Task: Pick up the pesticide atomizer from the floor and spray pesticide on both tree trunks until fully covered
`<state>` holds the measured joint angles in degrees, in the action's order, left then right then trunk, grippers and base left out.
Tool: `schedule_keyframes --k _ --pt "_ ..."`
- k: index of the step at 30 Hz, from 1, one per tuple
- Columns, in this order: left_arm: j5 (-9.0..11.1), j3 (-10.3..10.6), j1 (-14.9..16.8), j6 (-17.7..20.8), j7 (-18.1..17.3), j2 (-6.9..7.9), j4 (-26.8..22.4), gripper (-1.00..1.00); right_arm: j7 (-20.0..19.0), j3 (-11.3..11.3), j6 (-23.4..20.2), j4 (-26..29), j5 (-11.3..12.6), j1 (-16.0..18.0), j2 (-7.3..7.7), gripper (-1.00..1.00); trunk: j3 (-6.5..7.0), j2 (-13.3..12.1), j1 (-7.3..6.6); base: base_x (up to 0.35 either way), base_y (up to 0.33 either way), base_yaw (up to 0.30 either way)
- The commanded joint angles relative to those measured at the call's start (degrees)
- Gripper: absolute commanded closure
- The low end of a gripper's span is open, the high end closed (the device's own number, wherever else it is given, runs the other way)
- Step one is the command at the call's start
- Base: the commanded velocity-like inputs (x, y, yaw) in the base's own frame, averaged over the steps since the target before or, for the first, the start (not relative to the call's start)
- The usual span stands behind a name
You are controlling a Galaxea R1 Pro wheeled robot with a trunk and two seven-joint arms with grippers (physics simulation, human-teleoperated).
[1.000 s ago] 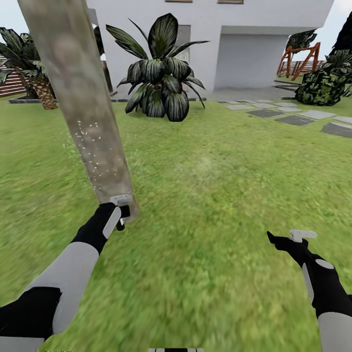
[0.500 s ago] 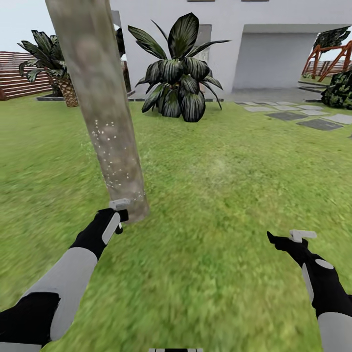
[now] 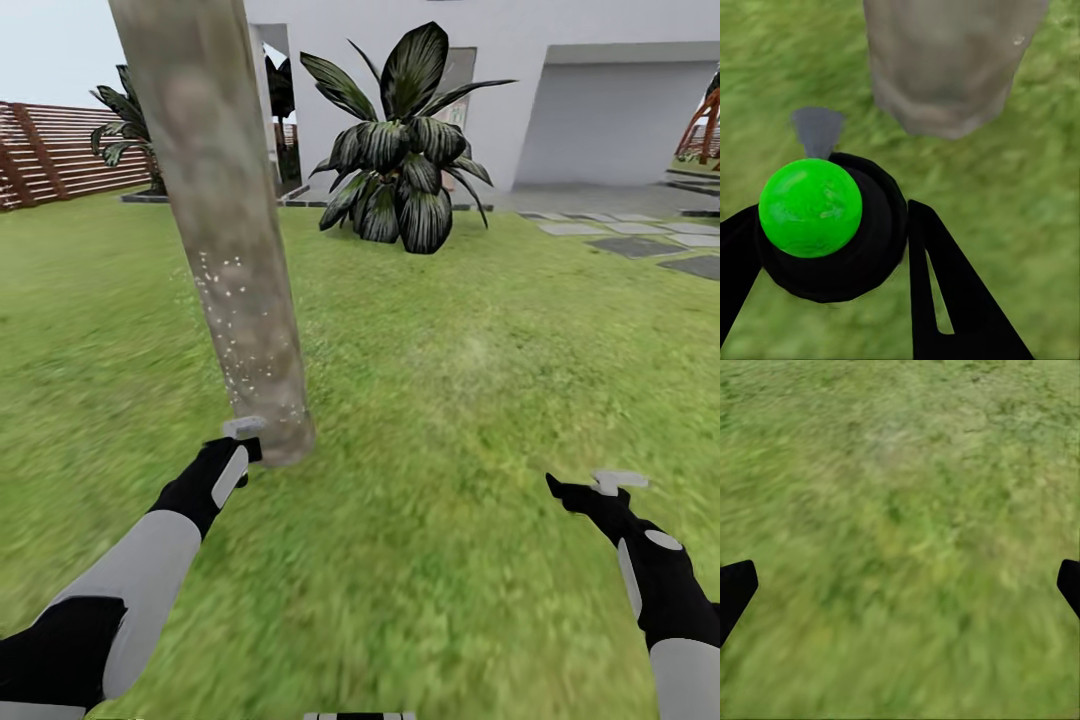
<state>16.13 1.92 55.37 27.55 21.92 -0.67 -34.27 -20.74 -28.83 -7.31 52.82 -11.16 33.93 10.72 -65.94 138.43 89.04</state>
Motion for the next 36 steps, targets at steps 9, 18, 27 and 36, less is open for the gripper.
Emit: schedule_keyframes --k 9,18,27,36 --pt "-0.06 0.02 0.0 0.05 0.4 -0.14 0.07 1.0 0.0 0.0 0.01 0.0 0.0 0.0 0.0 -1.0 0.0 0.0 0.0 0.013 -0.259 0.272" --pt "-0.05 -0.08 0.0 0.0 0.41 -0.17 0.08 1.0 0.0 0.0 -0.06 -0.01 0.0 0.0 0.0 -1.0 0.0 0.0 0.0 0.0 -0.273 -0.023" --pt "-0.05 -0.2 0.0 -0.13 0.41 0.12 0.96 1.0 0.23 0.02 0.0 0.0 0.0 0.0 -0.09 -1.0 0.0 0.0 0.0 0.14 -0.262 -0.064" --pt "-0.05 -0.33 0.0 -0.13 0.41 0.14 0.96 1.0 0.18 -0.09 -0.01 0.05 0.0 0.0 -0.03 -1.0 0.0 0.0 0.0 0.023 -0.259 0.046"
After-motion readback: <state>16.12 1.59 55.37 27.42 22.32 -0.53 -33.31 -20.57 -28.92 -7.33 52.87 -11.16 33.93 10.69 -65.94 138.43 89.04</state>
